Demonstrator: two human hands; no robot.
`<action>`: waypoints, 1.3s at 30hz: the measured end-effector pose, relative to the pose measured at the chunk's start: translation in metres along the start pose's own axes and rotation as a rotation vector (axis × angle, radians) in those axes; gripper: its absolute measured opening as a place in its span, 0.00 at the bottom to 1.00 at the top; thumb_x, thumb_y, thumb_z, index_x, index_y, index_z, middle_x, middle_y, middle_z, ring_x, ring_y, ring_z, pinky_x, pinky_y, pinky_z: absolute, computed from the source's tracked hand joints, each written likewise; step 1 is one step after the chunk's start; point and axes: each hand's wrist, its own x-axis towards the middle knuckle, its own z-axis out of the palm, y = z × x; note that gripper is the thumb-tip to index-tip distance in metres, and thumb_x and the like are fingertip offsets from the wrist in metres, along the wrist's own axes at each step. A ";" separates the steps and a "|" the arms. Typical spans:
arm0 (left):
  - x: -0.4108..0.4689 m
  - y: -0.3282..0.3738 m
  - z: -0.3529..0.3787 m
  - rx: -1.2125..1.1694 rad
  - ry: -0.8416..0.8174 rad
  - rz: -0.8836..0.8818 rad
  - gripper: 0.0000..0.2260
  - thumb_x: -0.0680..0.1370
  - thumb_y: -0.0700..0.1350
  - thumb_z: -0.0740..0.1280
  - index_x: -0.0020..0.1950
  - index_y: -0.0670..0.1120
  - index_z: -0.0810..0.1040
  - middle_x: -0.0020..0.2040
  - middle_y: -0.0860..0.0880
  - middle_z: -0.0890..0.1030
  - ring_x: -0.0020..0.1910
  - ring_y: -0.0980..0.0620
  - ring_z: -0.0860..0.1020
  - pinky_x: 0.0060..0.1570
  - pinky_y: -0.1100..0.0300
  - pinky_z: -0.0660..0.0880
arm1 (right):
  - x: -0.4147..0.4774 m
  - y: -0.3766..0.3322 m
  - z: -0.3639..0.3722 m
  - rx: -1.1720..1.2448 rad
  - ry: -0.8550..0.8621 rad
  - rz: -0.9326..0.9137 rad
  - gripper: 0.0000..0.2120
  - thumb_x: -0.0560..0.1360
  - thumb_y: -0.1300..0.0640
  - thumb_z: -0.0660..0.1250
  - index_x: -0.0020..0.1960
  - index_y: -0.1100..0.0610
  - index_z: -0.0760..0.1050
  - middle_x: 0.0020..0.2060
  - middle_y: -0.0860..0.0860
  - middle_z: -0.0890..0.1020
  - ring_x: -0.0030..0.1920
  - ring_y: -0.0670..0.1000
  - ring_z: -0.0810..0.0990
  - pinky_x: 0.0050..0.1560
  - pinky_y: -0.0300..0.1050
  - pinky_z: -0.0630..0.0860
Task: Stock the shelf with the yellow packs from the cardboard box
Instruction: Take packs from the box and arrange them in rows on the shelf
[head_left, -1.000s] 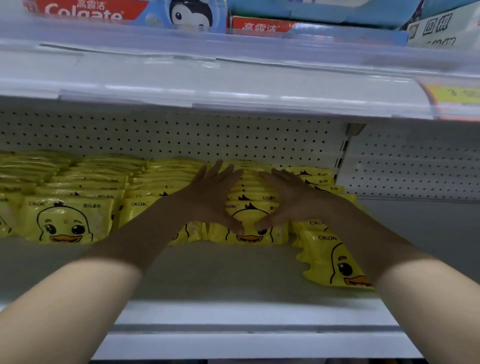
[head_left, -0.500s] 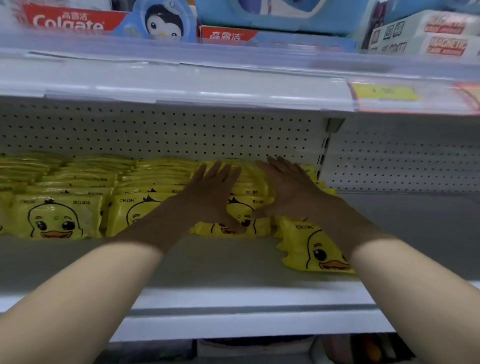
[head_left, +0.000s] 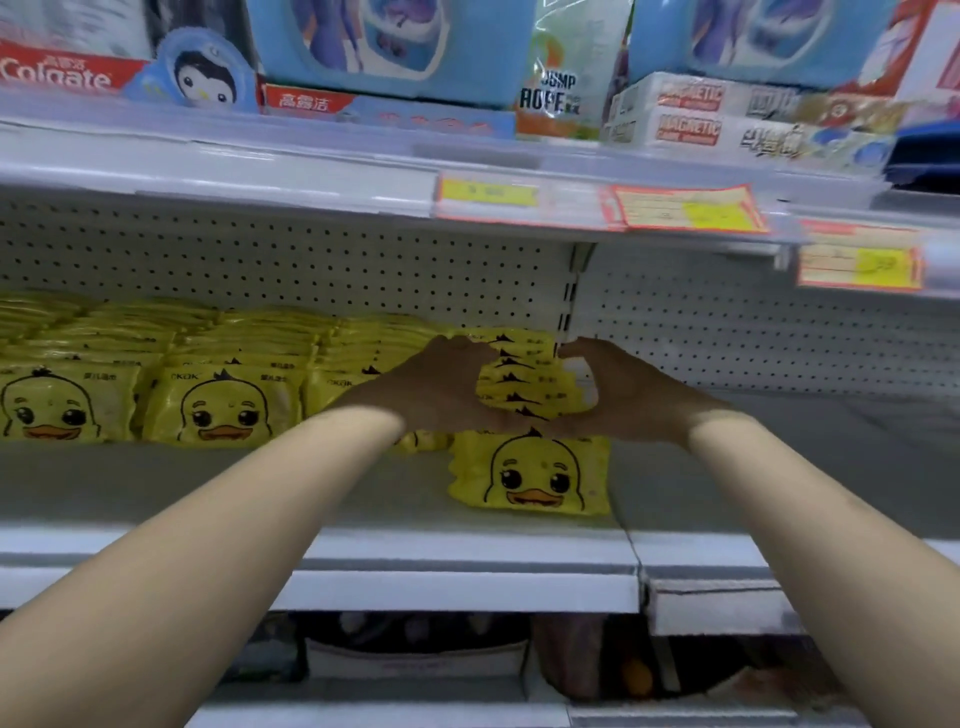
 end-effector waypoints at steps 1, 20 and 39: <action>-0.003 0.007 0.002 0.028 -0.018 -0.011 0.48 0.66 0.71 0.70 0.79 0.54 0.56 0.78 0.50 0.57 0.77 0.49 0.54 0.71 0.50 0.61 | -0.004 0.005 0.000 -0.018 -0.005 -0.002 0.52 0.64 0.35 0.77 0.79 0.44 0.54 0.77 0.45 0.60 0.75 0.49 0.62 0.72 0.47 0.65; 0.028 0.013 0.048 0.588 0.052 0.006 0.55 0.66 0.72 0.68 0.81 0.48 0.45 0.81 0.47 0.48 0.79 0.47 0.41 0.76 0.44 0.39 | 0.030 0.028 0.041 -0.431 0.014 -0.192 0.57 0.65 0.30 0.73 0.81 0.51 0.47 0.81 0.51 0.50 0.80 0.53 0.46 0.79 0.57 0.44; 0.096 -0.026 0.039 0.614 -0.025 -0.090 0.68 0.57 0.73 0.74 0.79 0.44 0.35 0.81 0.44 0.43 0.79 0.46 0.40 0.75 0.45 0.38 | 0.107 0.032 0.054 -0.382 0.005 -0.077 0.71 0.57 0.29 0.77 0.81 0.57 0.37 0.81 0.56 0.43 0.80 0.57 0.41 0.78 0.60 0.48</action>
